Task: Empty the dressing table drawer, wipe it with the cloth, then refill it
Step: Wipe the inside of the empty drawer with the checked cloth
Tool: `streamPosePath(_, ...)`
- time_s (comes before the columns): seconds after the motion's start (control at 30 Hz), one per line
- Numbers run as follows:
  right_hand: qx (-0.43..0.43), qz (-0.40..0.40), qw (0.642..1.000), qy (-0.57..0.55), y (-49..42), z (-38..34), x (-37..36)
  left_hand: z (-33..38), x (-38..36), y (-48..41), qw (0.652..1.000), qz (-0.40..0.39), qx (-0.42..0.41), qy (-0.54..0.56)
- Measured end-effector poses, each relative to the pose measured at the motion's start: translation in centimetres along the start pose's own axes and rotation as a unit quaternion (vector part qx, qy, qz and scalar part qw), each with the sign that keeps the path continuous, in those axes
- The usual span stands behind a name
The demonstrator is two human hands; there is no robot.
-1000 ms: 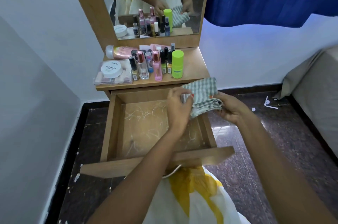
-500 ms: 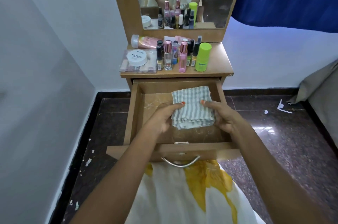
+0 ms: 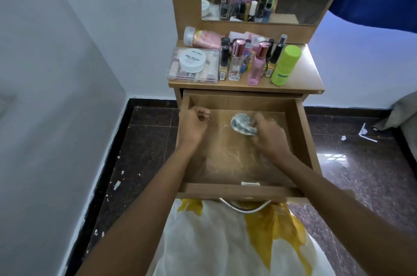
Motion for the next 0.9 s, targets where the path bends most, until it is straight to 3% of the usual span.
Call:
streamPosePath(0.17, 0.073, -0.184, 0.979, 0.058, 0.3, 0.0, -3.7, -1.5, 0.9, -0.1, 0.993, 0.073, -0.052, -0.072)
streamPosePath(0.3, 0.091, -0.199, 0.969, 0.115, -0.2, 0.4, -4.2, -2.3, 0.7, 0.3, 0.99, 0.067, -0.066, -0.104)
streamPosePath(0.43, 0.067, -0.272, 0.943, 0.177, -0.5, 1.4, -5.3, -2.9, -0.1, 0.0, 0.986, 0.068, -0.093, -0.124)
streamPosePath(0.8, 0.016, -0.275, 0.954, 0.117, -3.2, -1.1, -6.8, -3.5, -0.5, -0.2, 0.981, 0.075, -0.093, -0.154)
streamPosePath(0.9, 0.045, -0.278, 0.952, 0.119, -3.3, -3.1, -7.8, -3.6, -0.3, -0.2, 0.979, 0.067, -0.086, -0.173)
Point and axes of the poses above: each hand's wrist, its own y-axis away from the middle knuckle, its own x-axis out of the back of the hand, z = x × y, the point moved 1 cm from there along -y, towards the middle knuckle, and after that the axes turned 6 degrees about -y, right-handed, at the moved point
